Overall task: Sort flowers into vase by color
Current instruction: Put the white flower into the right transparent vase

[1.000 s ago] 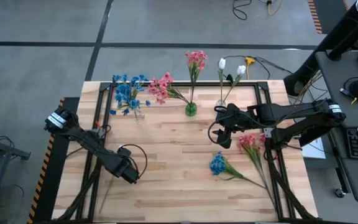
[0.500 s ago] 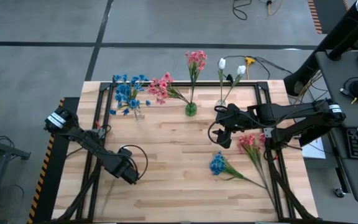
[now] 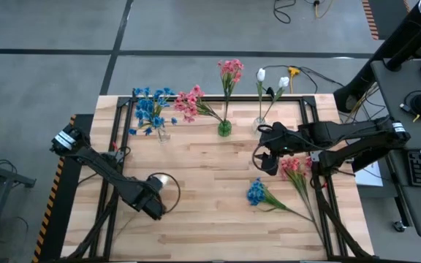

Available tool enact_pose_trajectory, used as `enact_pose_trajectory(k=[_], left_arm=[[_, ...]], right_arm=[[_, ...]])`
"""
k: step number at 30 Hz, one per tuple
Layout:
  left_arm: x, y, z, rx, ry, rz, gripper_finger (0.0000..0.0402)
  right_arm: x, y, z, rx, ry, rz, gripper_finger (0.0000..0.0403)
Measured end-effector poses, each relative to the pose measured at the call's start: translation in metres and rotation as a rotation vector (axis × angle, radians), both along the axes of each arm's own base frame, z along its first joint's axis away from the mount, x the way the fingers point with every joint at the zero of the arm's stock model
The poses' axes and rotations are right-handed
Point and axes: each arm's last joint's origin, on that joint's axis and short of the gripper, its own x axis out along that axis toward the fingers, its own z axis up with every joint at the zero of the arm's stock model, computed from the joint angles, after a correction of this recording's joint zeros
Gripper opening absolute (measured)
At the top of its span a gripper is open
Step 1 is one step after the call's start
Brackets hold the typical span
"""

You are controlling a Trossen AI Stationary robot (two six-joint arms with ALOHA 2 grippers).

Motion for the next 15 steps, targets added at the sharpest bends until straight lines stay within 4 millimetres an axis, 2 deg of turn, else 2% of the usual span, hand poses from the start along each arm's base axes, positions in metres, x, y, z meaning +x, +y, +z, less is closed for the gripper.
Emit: enact_pose_trajectory(k=[3, 7, 11, 15], left_arm=[[0.016, -0.007, 0.027, 0.072, -0.177, -0.149, 0.0004], [0.040, -0.014, 0.069, 0.255, -0.451, -0.357, 0.0003], [0.062, -0.022, 0.107, 0.464, -0.673, -0.553, 0.0003], [0.083, -0.027, 0.132, 0.587, -0.829, -0.754, 0.0003]], right_arm=[[-0.005, 0.007, 0.004, -0.004, -0.033, 0.028, 0.0224], [-0.007, 0.018, 0.002, -0.034, -0.105, 0.057, 0.0224], [-0.006, 0.032, -0.013, -0.093, -0.172, 0.076, 0.0224], [0.001, 0.043, -0.035, -0.141, -0.270, 0.114, 0.0224]])
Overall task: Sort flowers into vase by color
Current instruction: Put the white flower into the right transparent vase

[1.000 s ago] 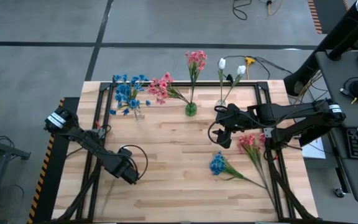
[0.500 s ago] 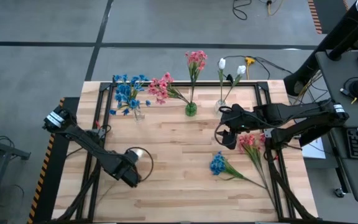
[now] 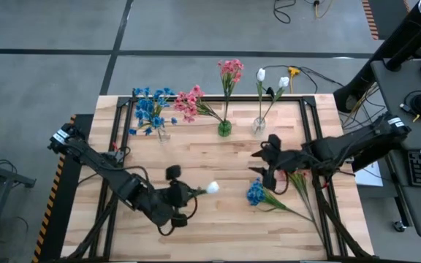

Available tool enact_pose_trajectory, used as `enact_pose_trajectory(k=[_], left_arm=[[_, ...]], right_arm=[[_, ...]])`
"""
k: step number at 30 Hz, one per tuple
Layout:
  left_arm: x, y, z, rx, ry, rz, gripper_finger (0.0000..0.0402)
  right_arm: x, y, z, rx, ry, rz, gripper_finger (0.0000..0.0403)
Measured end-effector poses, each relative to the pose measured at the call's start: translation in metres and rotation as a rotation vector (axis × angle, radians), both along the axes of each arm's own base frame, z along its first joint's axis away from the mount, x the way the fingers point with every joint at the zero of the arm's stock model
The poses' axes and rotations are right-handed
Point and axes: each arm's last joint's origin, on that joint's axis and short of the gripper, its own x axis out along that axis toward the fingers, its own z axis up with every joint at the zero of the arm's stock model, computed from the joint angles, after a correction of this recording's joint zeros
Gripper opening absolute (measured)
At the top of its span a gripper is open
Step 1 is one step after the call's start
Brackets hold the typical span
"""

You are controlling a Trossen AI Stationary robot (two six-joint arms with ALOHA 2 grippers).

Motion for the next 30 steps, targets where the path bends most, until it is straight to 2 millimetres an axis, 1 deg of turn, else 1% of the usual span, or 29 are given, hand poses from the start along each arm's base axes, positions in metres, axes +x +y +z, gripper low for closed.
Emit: enact_pose_trajectory(k=[2, 5, 9, 13, 17, 22, 26, 30], left_arm=[[0.009, 0.002, 0.006, 0.043, -0.053, -0.087, 0.0003], [0.022, 0.015, 0.006, 0.047, -0.113, -0.152, 0.0003], [0.037, 0.036, 0.000, 0.043, -0.195, -0.110, 0.0003], [0.045, 0.055, -0.009, 0.036, -0.255, -0.053, 0.0003], [0.047, 0.064, -0.016, 0.038, -0.291, -0.028, 0.0003], [0.049, 0.067, -0.015, 0.030, -0.315, -0.018, 0.0003], [0.049, 0.066, -0.013, 0.024, -0.332, -0.018, 0.0003], [0.050, 0.066, -0.011, 0.016, -0.350, -0.016, 0.0003]], right_arm=[[0.007, 0.004, -0.011, -0.025, -0.059, 0.034, 0.0224], [0.018, 0.009, -0.023, -0.058, -0.169, 0.079, 0.0224], [0.034, 0.015, -0.035, -0.098, -0.267, 0.141, 0.0224], [0.049, 0.021, -0.041, -0.108, -0.305, 0.184, 0.0224], [0.062, 0.025, -0.045, -0.123, -0.323, 0.183, 0.0224], [0.076, 0.026, -0.040, -0.137, -0.390, 0.173, 0.0224], [0.082, 0.028, -0.035, -0.168, -0.438, 0.160, 0.0224], [0.083, 0.026, -0.032, -0.173, -0.449, 0.146, 0.0223]])
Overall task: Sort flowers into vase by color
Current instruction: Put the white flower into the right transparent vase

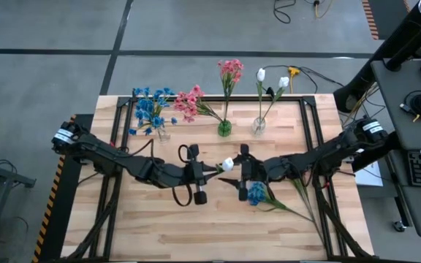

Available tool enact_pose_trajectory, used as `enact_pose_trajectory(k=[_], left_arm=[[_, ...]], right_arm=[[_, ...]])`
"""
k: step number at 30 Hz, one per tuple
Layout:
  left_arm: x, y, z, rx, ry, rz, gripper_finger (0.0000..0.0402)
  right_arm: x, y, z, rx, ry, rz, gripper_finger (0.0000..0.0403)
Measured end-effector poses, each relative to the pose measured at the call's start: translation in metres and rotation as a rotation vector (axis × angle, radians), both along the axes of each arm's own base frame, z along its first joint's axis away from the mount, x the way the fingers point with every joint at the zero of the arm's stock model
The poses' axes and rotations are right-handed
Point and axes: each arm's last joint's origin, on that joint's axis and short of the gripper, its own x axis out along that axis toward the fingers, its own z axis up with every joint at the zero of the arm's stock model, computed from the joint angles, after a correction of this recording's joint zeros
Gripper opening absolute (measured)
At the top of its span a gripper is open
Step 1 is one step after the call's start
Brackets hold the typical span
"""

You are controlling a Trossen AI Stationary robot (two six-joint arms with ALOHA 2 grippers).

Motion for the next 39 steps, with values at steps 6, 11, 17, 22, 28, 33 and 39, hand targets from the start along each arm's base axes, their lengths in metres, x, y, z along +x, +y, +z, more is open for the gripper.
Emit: enact_pose_trajectory(k=[6, 11, 17, 22, 28, 33, 39], left_arm=[[0.001, 0.000, 0.003, -0.013, -0.036, 0.001, 0.0003], [0.001, 0.000, 0.004, -0.016, -0.044, 0.001, 0.0003], [0.001, 0.001, 0.004, -0.016, -0.047, 0.004, 0.0004], [0.002, 0.001, 0.005, -0.019, -0.051, 0.006, 0.0018], [0.001, 0.001, 0.004, -0.016, -0.040, 0.007, 0.0069], [-0.002, 0.002, 0.001, 0.002, 0.009, 0.008, 0.0140], [-0.016, 0.006, -0.001, 0.017, 0.137, 0.017, 0.0200]], right_arm=[[0.000, -0.002, 0.005, -0.010, -0.029, -0.001, 0.0183], [0.000, -0.001, 0.007, -0.022, -0.035, 0.001, 0.0118], [0.001, -0.001, 0.007, -0.035, -0.035, 0.005, 0.0036], [0.001, -0.001, 0.007, -0.043, -0.038, 0.006, 0.0014], [0.000, -0.001, 0.008, -0.044, -0.041, 0.004, 0.0013], [-0.002, -0.002, 0.009, -0.037, -0.031, -0.006, 0.0013], [-0.021, -0.017, 0.022, -0.073, 0.052, -0.219, 0.0013]])
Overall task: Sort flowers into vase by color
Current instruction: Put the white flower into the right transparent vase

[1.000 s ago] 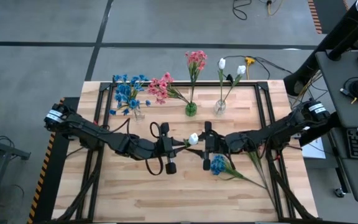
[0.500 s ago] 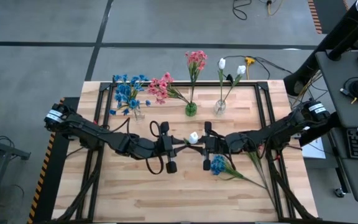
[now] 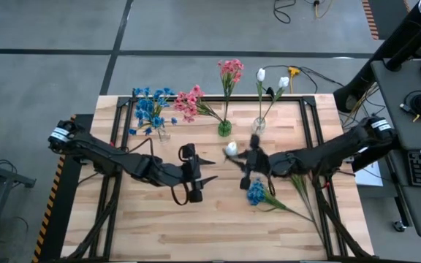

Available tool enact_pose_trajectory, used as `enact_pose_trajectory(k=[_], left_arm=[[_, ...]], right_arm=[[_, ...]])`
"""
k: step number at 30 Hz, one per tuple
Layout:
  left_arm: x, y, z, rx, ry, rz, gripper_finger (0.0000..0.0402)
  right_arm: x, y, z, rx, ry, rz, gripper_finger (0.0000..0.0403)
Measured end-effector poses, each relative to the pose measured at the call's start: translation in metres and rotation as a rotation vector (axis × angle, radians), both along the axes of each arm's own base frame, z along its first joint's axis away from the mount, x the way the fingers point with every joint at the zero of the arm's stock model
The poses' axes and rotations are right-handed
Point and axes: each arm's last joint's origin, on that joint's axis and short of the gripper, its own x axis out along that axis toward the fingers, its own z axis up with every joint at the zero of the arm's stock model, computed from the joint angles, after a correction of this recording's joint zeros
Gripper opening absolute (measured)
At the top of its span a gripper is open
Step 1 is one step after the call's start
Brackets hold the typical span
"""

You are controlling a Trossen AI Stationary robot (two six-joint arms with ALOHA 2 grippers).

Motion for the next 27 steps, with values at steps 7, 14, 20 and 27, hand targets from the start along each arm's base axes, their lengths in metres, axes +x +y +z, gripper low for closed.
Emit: enact_pose_trajectory(k=[7, 14, 20, 27], left_arm=[[-0.025, 0.009, 0.004, -0.036, 0.134, 0.043, 0.0212], [-0.033, 0.013, 0.000, -0.041, 0.207, 0.068, 0.0213], [-0.034, 0.014, -0.002, -0.015, 0.223, 0.095, 0.0213], [-0.036, 0.015, -0.004, 0.018, 0.241, 0.129, 0.0213]], right_arm=[[-0.044, -0.035, 0.035, 0.038, -0.012, -0.232, 0.0013], [-0.080, -0.080, 0.060, 0.177, -0.130, -0.348, 0.0013], [-0.092, -0.110, 0.058, 0.238, -0.113, -0.419, 0.0013], [-0.095, -0.124, 0.055, 0.218, -0.080, -0.488, 0.0013]])
